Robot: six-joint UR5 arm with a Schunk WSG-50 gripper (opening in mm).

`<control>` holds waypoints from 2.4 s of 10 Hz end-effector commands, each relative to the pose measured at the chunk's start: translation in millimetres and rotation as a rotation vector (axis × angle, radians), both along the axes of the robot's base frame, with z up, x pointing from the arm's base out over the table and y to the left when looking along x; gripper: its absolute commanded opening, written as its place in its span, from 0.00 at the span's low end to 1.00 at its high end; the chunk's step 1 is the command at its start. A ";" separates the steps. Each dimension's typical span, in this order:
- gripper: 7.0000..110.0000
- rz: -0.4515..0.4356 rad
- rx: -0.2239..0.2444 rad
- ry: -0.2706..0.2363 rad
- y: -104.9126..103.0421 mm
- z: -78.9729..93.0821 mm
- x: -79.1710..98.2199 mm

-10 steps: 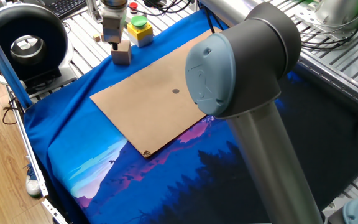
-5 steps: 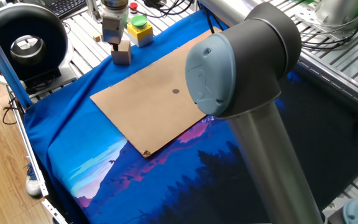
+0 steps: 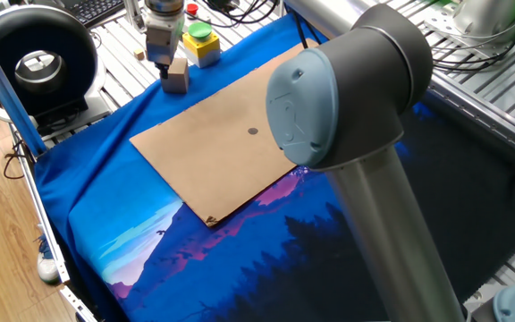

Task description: Grab the block and place it at the designated location

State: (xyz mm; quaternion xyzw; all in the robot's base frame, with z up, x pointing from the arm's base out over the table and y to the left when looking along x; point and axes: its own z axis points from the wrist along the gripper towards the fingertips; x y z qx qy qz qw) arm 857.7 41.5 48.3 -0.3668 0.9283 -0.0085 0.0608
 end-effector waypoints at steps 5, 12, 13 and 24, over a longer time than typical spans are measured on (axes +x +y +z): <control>0.79 -0.013 0.016 -0.031 4.3 -17.6 2.3; 0.57 -0.027 -0.005 -0.030 -4.5 -22.8 -4.2; 0.57 -0.032 -0.005 -0.036 -3.7 -22.9 -3.2; 0.00 -0.076 -0.041 -0.085 -10.3 -22.4 5.3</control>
